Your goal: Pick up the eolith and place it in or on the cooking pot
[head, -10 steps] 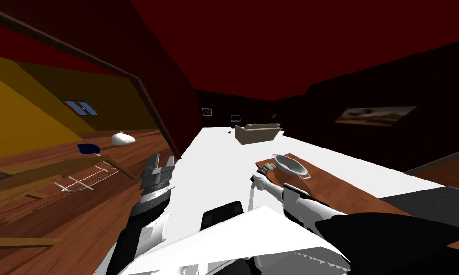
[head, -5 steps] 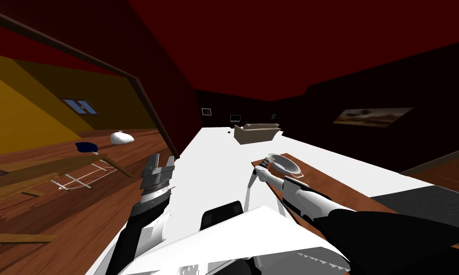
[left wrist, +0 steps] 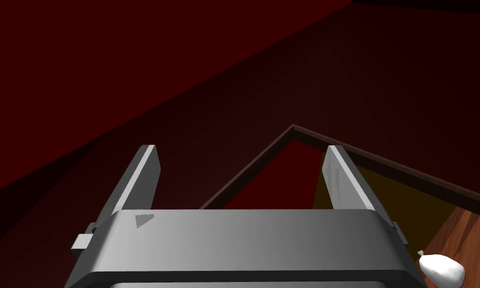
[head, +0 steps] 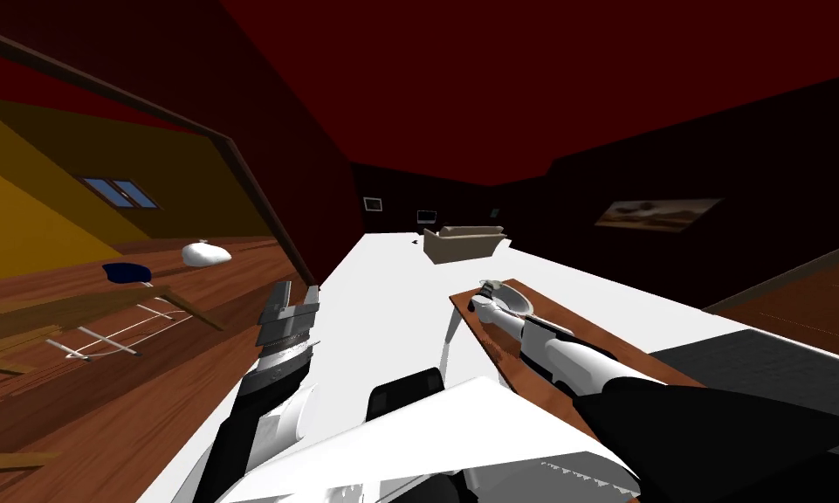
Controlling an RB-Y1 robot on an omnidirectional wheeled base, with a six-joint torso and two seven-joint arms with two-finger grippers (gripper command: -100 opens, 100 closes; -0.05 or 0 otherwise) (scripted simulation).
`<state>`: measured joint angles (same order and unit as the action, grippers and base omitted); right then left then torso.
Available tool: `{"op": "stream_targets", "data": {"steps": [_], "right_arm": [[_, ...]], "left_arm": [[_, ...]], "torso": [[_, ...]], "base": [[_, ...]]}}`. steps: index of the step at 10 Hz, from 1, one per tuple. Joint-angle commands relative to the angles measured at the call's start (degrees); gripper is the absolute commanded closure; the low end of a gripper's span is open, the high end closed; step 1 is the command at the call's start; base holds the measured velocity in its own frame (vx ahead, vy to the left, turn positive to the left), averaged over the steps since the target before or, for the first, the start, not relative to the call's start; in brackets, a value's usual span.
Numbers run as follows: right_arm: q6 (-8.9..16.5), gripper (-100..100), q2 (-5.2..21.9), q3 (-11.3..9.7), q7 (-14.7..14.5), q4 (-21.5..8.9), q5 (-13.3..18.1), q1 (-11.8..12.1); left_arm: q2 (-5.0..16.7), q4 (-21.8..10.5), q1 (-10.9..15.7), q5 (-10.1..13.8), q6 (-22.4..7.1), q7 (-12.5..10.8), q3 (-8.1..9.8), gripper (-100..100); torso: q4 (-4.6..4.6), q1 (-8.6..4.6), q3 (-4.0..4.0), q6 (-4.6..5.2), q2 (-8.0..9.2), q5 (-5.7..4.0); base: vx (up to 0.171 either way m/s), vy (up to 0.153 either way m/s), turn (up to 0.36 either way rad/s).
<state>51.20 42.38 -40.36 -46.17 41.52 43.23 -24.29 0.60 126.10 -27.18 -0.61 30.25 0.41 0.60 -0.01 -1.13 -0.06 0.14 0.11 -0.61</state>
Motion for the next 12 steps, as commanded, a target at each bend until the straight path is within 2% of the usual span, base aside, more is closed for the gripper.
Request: {"op": "stream_targets", "data": {"steps": [1,5,6,7,11,12], "right_arm": [[-2.4,100,1.1,0.3,-1.2,-0.2,-0.2,-0.3],[-6.8,100,1.9,0.7,-2.7,-1.4,-0.5,0.0],[-6.1,100,1.9,0.7,-2.3,-1.5,-0.3,-0.3],[-6.3,-100,1.9,0.7,-2.4,-1.6,-0.3,-0.2],[-6.3,-100,1.9,0.7,-2.4,-1.6,-0.3,-0.2],[-6.3,0,1.9,0.7,-2.4,-1.6,-0.3,-0.2]], "left_arm": [[0.0,0.0,0.0,0.0,0.0,0.0,0.0,0],[0.0,0.0,0.0,0.0,0.0,0.0,0.0,0],[0.0,0.0,0.0,0.0,0.0,0.0,0.0,0],[0.0,0.0,0.0,0.0,0.0,0.0,-0.01,0],[0.0,0.0,0.0,0.0,0.0,0.0,-0.02,0],[0.0,0.0,0.0,0.0,0.0,0.0,-0.02,0]], "torso": [[0.0,0.0,0.0,0.0,0.0,0.0],[-0.04,0.21,0.04,-0.03,-0.04,0.01],[-0.04,0.22,0.04,-0.02,-0.03,0.0],[-0.03,0.46,0.03,-0.1,-0.03,0.04],[-0.02,0.75,0.02,-0.12,-0.02,0.12],[-0.02,0.76,0.02,-0.12,-0.02,0.12]], "base": [[0.001,-0.151,-0.062],[0.009,-0.124,-0.067],[0.004,-0.051,-0.019],[0.0,-0.012,0.0],[0.0,-0.001,0.0],[0.0,0.0,0.0]]}}
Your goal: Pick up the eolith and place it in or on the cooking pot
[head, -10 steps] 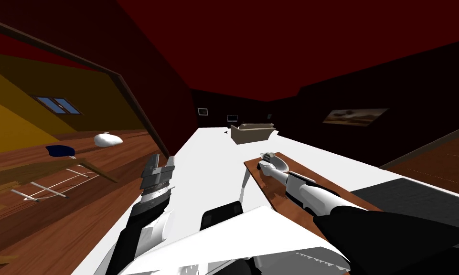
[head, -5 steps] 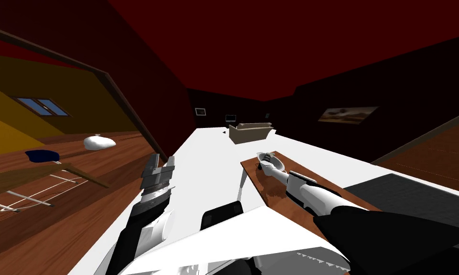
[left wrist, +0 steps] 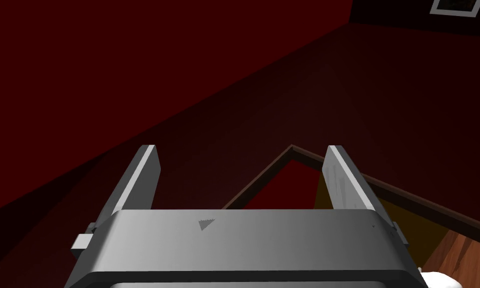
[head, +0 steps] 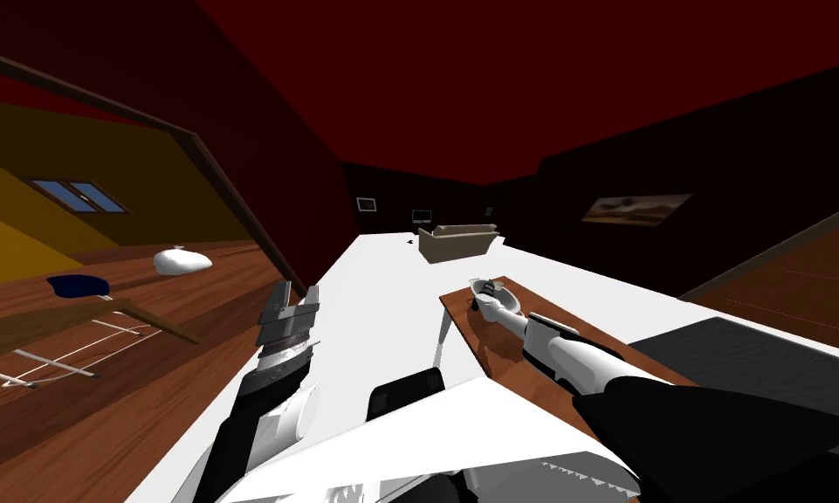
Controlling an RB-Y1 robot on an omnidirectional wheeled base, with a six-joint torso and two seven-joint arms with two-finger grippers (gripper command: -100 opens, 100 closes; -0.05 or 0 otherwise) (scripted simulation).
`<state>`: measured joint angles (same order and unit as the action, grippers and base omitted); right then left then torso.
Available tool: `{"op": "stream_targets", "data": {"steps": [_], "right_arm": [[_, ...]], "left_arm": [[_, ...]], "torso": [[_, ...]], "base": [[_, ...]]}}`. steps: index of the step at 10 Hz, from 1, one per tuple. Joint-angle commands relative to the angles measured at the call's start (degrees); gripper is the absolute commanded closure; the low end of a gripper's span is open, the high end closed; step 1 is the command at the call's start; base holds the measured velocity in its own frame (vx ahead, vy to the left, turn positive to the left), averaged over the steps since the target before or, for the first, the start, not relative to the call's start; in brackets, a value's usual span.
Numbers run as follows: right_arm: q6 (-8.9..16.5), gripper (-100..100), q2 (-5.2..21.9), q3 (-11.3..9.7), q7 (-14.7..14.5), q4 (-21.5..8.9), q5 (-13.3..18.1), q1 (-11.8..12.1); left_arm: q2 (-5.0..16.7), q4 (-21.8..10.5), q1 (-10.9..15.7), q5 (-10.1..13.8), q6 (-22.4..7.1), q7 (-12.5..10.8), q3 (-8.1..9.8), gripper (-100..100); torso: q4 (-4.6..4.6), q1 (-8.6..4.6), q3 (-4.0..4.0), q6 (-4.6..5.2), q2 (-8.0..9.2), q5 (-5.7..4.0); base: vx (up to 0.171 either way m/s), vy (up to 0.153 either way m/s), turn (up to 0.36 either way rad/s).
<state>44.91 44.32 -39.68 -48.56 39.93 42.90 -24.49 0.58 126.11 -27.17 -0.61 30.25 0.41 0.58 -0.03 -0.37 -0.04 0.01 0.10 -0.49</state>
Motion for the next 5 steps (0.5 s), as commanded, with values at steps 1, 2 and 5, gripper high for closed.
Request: {"op": "stream_targets", "data": {"steps": [1,2,5], "right_arm": [[-2.9,-100,-2.9,2.9,2.9,2.9,-2.9,0.2],[-3.4,-100,-4.2,4.5,3.7,3.1,-4.8,0.2],[-6.2,-100,-4.4,6.4,8.7,3.1,-9.9,0.2]], "left_arm": [[0.0,0.0,0.0,0.0,0.0,0.0,0.0,0],[0.0,0.0,0.0,0.0,0.0,0.0,0.01,0],[0.0,0.0,0.0,0.0,0.0,0.0,0.0,0]], "torso": [[0.0,0.0,0.0,0.0,0.0,0.0],[-0.02,-0.04,0.05,0.05,-0.09,-0.02],[-0.06,-0.02,0.09,-0.14,-0.13,-0.1]], "base": [[0.035,-0.016,-0.274],[0.048,-0.008,-0.176],[0.012,-0.003,-0.006]]}}
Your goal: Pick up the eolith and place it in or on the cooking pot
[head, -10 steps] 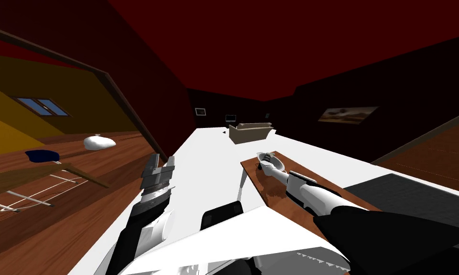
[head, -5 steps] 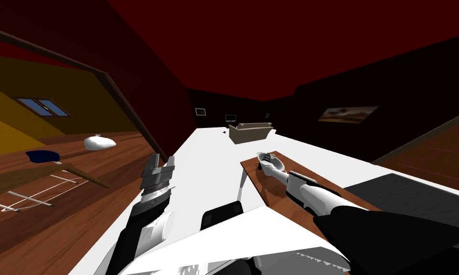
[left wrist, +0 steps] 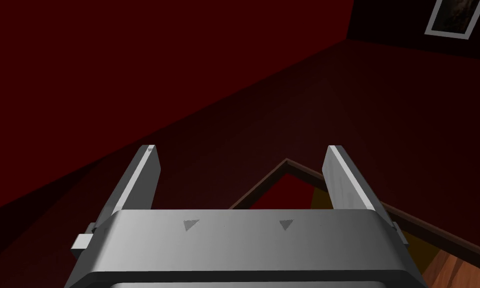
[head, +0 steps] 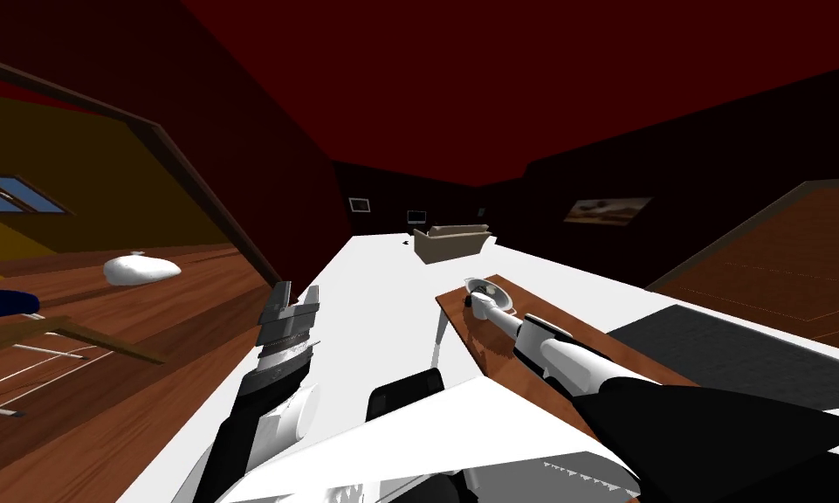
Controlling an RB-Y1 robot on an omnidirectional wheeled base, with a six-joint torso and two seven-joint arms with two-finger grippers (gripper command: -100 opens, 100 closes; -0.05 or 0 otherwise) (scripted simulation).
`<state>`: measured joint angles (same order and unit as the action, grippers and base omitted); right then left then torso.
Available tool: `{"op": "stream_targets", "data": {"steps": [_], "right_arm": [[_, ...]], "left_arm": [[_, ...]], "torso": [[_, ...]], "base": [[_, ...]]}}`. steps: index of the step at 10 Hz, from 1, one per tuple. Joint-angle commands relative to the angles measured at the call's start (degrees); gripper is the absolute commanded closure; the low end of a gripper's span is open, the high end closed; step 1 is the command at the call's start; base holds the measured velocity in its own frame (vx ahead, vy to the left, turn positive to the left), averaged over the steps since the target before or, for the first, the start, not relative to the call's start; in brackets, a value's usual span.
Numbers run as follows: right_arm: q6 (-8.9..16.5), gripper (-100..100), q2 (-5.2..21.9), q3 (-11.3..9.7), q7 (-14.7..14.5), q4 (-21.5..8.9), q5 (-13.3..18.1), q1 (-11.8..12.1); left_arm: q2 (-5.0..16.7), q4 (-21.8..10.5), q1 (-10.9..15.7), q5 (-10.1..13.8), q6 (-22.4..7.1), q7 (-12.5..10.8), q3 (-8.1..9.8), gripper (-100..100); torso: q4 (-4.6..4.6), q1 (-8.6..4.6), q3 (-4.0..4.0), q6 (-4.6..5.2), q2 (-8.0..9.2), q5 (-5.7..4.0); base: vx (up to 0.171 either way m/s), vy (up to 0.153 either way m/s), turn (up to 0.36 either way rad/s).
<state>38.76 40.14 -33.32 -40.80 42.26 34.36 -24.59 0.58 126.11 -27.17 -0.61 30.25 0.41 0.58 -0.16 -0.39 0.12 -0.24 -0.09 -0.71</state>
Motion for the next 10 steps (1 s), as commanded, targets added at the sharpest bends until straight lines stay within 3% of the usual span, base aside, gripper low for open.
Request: {"op": "stream_targets", "data": {"steps": [1,4,5,7,10], "right_arm": [[0.0,-100,-0.2,0.1,2.0,0.7,-2.9,0.3],[0.0,-100,-0.2,0.1,2.0,0.7,-8.4,0.3],[-2.3,-100,-2.4,3.2,4.7,3.8,-10.1,0.5],[-5.7,-100,-4.7,6.5,8.3,3.8,-12.8,0.5],[-6.2,-100,-4.7,6.5,11.8,3.8,-18.4,0.5]], "left_arm": [[0.0,0.0,0.0,0.0,0.0,0.0,0.0,0],[0.0,0.0,0.0,0.0,0.0,0.0,0.0,0],[0.0,0.0,0.0,0.0,0.0,0.0,0.0,0],[0.0,0.0,0.0,0.0,0.0,0.0,0.0,0],[0.0,0.0,0.0,0.0,0.0,0.0,0.0,0]], "torso": [[0.0,0.0,0.0,0.0,0.0,0.0],[-0.35,0.24,0.16,-0.11,0.02,-0.41],[-0.52,0.34,0.22,-0.16,0.07,-0.61],[-0.88,0.6,0.44,-0.44,-0.02,-1.06],[-0.96,0.69,0.55,-0.56,-0.14,-1.14]], "base": [[-0.003,-0.005,0.011],[0.005,-0.006,0.002],[0.04,-0.019,-0.334],[0.029,0.0,-0.083],[-0.003,0.012,0.023]]}}
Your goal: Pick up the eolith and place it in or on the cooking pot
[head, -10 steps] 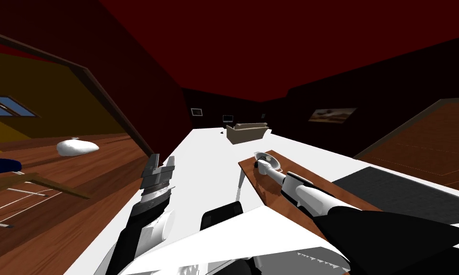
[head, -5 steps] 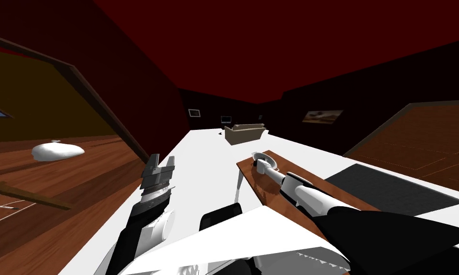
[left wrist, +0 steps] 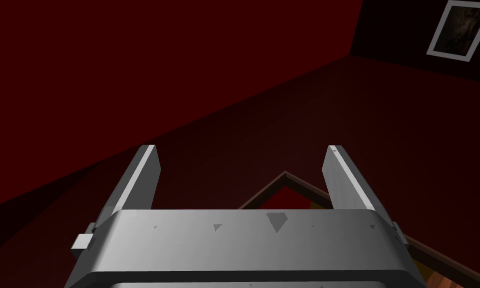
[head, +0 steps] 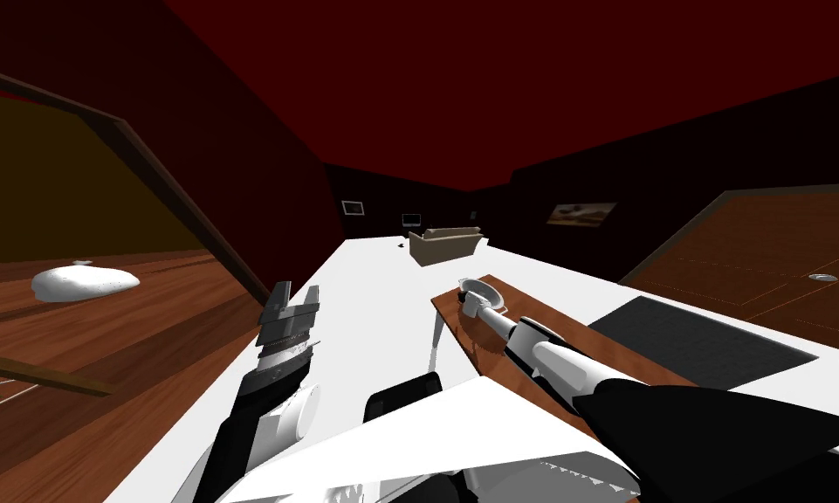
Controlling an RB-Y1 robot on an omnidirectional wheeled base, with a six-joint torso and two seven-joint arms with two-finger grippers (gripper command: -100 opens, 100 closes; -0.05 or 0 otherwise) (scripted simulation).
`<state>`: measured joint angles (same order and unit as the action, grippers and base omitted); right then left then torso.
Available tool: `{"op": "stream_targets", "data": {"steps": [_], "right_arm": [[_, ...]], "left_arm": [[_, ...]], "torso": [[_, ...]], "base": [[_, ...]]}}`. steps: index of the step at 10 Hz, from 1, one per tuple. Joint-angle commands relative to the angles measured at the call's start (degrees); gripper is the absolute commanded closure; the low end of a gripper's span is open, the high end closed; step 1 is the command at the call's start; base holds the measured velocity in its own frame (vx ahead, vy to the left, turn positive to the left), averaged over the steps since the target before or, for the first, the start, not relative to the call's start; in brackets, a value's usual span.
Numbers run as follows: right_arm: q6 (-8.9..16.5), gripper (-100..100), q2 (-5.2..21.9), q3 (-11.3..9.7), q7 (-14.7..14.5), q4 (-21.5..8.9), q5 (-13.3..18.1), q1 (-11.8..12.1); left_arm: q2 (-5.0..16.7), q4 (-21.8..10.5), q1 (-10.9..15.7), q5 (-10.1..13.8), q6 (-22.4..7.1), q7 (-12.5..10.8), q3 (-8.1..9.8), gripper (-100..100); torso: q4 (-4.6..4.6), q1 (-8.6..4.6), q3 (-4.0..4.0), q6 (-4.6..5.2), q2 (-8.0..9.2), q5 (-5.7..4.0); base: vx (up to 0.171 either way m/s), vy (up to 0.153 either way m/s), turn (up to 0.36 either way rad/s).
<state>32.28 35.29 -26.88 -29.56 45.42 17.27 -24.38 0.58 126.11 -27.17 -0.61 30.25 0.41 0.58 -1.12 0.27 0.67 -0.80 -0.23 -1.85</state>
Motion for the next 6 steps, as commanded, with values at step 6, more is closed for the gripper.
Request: {"op": "stream_targets", "data": {"steps": [6], "right_arm": [[2.5,-100,1.2,-0.4,-0.8,2.3,-9.2,-1.1]], "left_arm": [[0.0,0.0,0.0,0.0,0.0,0.0,0.0,0]], "torso": [[0.03,-0.05,-0.07,0.01,0.12,0.0]], "base": [[-0.017,-0.003,-0.006]]}}
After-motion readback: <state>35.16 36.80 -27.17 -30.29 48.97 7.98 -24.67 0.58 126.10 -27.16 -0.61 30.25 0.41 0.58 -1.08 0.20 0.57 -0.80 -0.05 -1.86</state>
